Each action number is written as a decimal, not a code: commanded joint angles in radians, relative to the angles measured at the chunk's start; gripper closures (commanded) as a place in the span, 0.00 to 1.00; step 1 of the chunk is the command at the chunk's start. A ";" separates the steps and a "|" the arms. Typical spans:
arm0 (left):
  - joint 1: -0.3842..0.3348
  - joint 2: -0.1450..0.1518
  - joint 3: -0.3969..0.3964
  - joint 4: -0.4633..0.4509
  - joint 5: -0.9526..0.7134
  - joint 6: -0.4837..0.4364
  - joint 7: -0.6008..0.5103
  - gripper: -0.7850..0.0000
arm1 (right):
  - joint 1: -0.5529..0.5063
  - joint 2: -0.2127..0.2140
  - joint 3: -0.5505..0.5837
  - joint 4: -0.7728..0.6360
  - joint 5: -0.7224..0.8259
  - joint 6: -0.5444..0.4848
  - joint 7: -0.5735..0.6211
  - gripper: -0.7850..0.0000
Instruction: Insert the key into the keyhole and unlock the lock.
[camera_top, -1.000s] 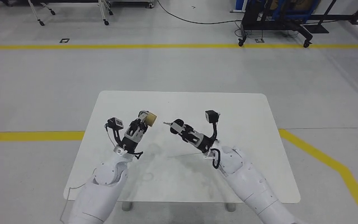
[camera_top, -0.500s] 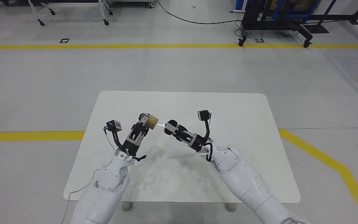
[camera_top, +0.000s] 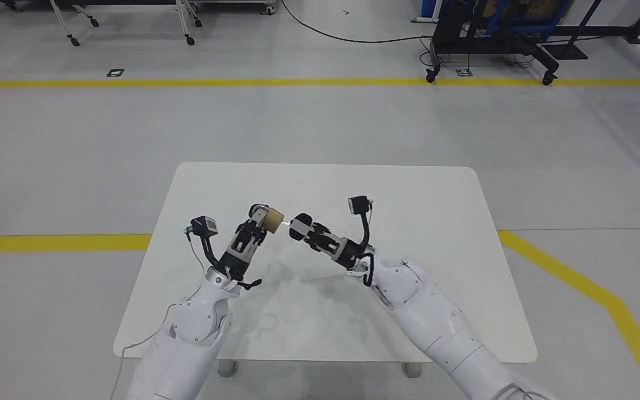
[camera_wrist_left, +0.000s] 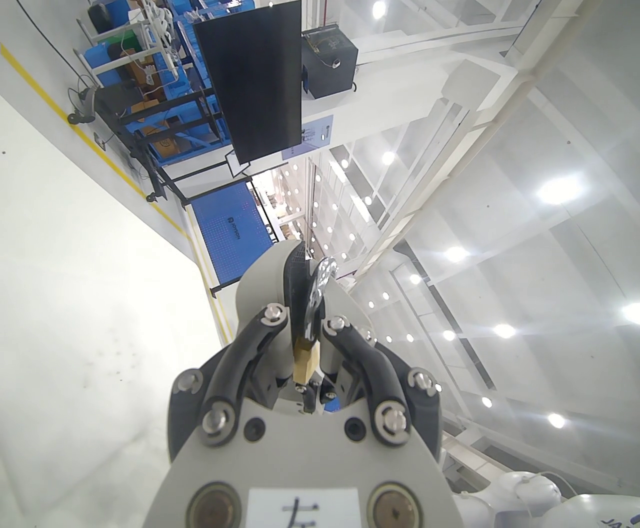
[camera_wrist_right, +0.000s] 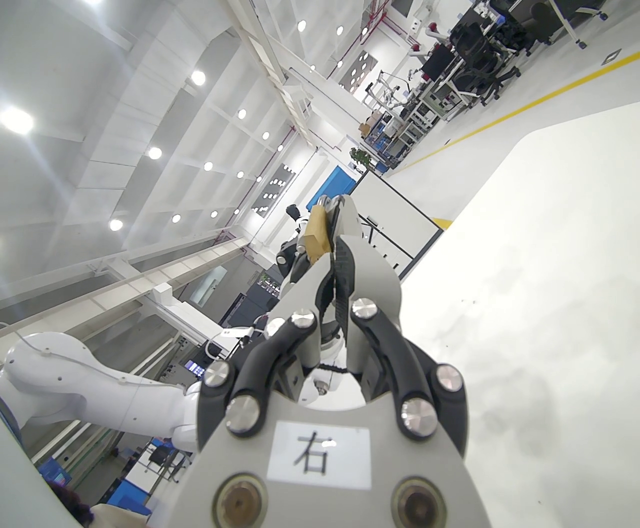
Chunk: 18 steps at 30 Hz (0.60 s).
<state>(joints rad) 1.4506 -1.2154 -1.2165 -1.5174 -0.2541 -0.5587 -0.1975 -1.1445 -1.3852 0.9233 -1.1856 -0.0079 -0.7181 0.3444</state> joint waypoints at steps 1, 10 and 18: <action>0.000 -0.001 -0.002 0.001 -0.007 0.004 0.001 1.00 | 0.000 -0.001 -0.002 0.001 -0.001 0.000 0.000 1.00; -0.009 -0.007 -0.014 0.019 -0.127 0.045 -0.053 1.00 | -0.016 -0.006 -0.005 0.008 0.080 -0.048 0.016 1.00; -0.008 -0.011 -0.020 0.022 -0.137 0.045 -0.063 1.00 | -0.014 -0.008 -0.007 0.012 0.102 -0.041 0.039 1.00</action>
<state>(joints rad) 1.4420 -1.2260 -1.2359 -1.4954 -0.3911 -0.5125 -0.2600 -1.1588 -1.3929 0.9171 -1.1755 0.0967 -0.7627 0.3844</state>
